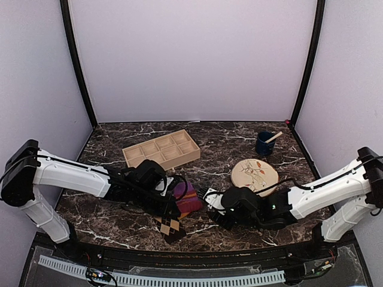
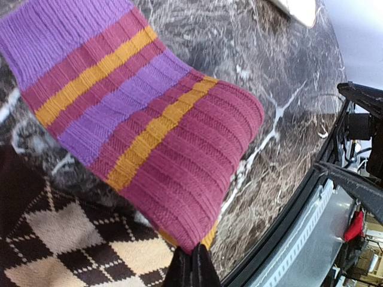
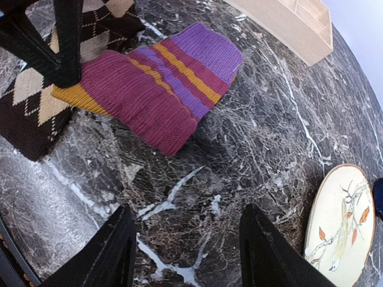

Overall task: Roll the socks
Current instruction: Pick up the sock from the center of the board, then roll the sock at the center of the board.

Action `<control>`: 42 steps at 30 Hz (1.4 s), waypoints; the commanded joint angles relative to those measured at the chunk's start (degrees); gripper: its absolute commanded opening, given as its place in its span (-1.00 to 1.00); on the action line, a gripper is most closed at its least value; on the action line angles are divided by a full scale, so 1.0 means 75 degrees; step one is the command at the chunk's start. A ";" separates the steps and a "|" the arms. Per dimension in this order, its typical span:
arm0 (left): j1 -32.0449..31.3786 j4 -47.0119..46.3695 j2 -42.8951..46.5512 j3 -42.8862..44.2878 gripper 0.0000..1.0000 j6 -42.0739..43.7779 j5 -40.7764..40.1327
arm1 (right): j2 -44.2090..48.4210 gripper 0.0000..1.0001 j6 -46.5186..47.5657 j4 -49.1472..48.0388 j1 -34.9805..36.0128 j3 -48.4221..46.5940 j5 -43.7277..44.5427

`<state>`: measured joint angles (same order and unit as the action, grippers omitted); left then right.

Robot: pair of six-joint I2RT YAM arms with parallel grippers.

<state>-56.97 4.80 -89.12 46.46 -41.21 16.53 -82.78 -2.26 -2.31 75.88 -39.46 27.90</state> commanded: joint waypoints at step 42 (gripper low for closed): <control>0.0530 -0.0429 0.0584 -0.0868 -1.00 -0.0316 0.2025 | -0.2615 -0.02 0.3175 -0.1544 0.1095 -0.1313 0.0968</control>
<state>-53.39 2.11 -86.98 41.04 -43.38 30.52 -101.49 20.97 -11.55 84.66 -48.14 36.23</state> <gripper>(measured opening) 0.013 0.519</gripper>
